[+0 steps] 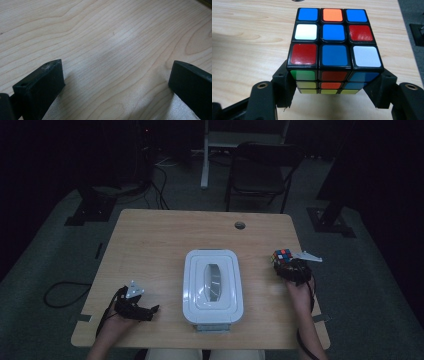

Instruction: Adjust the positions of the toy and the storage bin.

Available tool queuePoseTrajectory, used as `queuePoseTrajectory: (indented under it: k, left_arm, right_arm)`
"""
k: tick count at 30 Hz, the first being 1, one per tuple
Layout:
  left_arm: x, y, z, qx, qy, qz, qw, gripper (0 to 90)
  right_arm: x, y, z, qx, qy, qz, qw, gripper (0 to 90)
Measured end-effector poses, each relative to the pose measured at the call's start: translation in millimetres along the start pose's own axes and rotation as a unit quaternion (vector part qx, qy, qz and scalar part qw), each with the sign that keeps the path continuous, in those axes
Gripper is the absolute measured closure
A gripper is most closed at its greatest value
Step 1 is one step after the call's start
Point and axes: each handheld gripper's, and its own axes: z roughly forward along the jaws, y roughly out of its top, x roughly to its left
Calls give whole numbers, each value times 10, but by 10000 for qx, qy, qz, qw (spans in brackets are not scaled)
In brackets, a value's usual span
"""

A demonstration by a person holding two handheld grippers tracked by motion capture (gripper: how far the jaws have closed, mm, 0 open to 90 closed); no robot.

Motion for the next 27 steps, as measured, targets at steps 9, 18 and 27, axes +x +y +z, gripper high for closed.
queuePoseTrajectory:
  k: [9,18,27]
  left_arm:
    - [0,0,0,-2,-2,-4,10000,8]
    - [-1,0,0,3,6,-15,10000,8]
    - [0,-1,-2,8,-9,10,10000,8]
  right_arm:
    - [42,-210,-303,34,5,-147,9999,339]
    - [76,-402,-527,184,96,-272,9994,338]
    - [132,-600,-726,309,226,-421,9984,338]
